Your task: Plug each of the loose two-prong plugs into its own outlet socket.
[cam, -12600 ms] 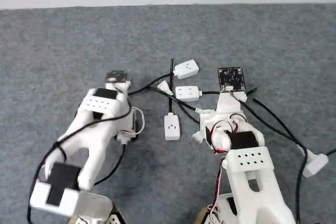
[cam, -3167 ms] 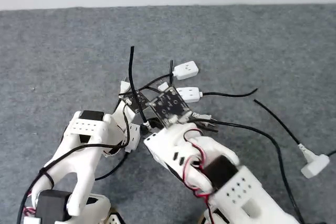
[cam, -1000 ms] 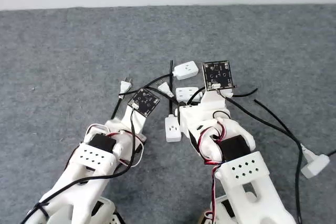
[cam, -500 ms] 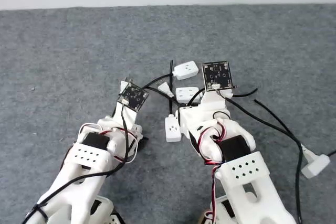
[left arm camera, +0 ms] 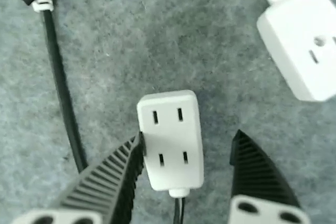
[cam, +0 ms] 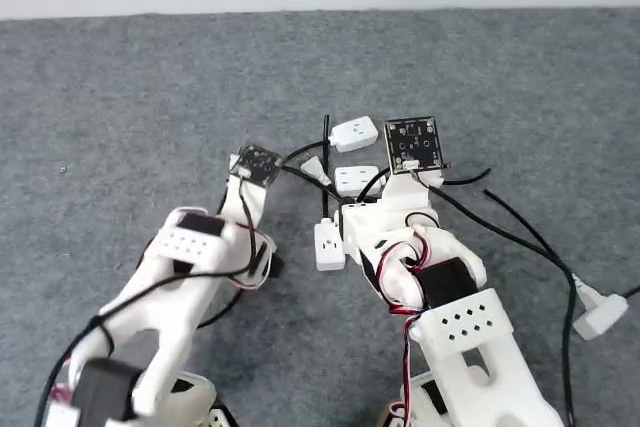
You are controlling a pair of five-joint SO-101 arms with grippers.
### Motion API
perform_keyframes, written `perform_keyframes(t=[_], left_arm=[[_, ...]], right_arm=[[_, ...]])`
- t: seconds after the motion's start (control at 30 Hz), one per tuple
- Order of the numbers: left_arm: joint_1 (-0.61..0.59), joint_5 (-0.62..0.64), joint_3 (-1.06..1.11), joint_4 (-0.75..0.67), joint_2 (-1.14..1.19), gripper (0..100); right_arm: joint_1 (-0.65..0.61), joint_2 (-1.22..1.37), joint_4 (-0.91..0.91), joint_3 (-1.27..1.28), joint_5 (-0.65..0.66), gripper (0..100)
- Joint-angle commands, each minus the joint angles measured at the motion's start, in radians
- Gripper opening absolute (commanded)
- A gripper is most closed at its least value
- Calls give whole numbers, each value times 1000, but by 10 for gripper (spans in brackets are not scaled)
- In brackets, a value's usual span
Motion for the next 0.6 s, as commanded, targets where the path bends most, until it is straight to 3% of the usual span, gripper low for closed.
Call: perform_keyframes(t=[0.0, 0.1, 0.3, 0.57], left_arm=[[-9, 9, -79, 44, 64, 257], [-9, 11, -108, 89, 107, 217], [-8, 112, -157, 110, 152, 8], [35, 356, -229, 221, 150, 12]], right_arm=[[12, 4, 7, -48, 14, 8], [12, 4, 7, -48, 14, 8], [12, 4, 7, -48, 15, 8], [12, 4, 12, -48, 15, 8]])
